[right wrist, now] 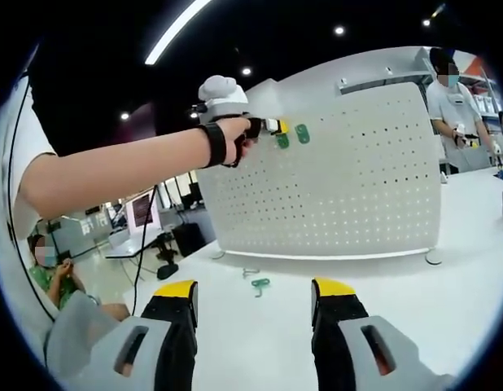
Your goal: Insert the hook assembly into the mounting plate slot until the hook locks in place.
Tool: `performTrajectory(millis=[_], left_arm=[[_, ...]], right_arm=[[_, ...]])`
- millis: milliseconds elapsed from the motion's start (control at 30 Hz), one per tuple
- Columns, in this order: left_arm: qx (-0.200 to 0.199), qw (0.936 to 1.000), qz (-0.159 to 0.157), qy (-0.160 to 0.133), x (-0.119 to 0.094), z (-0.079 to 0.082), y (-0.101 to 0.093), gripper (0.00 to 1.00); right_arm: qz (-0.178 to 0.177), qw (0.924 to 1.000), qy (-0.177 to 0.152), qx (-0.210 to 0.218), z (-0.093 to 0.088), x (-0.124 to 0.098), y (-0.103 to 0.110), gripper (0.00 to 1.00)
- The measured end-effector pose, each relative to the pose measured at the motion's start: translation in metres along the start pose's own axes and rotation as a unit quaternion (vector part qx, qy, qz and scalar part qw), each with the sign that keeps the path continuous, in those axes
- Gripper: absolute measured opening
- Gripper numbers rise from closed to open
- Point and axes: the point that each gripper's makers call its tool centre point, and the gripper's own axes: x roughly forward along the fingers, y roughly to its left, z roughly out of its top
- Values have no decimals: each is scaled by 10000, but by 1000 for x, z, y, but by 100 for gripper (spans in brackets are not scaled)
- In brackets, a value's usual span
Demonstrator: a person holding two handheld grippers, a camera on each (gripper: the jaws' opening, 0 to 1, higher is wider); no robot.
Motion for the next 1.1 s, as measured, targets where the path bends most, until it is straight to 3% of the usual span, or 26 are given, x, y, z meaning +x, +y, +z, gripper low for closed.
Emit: performTrajectory(millis=[133,533,800,1100], left_arm=[[-51,9999,-26,151,-1,-7,1,15],[-139,9997,-209,40,-8,-4,-6,22],[-175,9990,-386,-134,-24,8,-12,28],[-177,9979,-609,-95,-47,3,-13,32]], right_arm=[[0,10000,-3,3,0,0,1,57],[24,10000,19,-18,0,2,3,57],[67,10000,14,-69,2,0,8,57],[177,9997,4,-169,6,4,17,57]])
